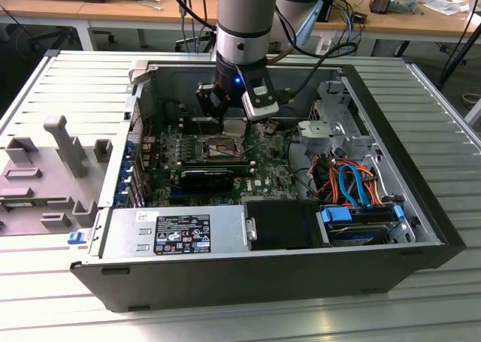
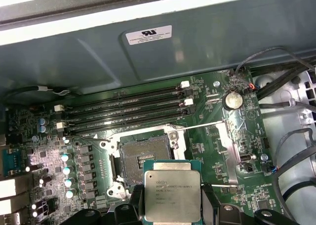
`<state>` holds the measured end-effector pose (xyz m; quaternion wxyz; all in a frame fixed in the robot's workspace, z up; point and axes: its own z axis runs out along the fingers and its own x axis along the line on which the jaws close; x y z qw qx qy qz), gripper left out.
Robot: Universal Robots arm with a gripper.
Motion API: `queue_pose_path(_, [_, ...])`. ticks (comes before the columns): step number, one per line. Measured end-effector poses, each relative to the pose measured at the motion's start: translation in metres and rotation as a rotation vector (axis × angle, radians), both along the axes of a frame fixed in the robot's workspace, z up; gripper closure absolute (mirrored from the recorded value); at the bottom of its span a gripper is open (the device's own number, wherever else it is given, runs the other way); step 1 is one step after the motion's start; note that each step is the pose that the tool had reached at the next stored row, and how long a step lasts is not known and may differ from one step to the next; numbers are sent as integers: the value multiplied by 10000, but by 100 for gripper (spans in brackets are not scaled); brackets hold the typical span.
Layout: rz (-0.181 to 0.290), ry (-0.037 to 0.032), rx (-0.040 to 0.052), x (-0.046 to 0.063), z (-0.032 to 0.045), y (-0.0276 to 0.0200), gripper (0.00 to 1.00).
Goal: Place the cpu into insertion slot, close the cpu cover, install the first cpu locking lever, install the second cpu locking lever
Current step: 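Place the cpu into insertion slot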
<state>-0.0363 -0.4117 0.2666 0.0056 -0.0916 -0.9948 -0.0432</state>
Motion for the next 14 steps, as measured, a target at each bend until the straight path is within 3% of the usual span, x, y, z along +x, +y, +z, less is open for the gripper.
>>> queue_pose_path(14, [-75,0,0,0,0,0,45])
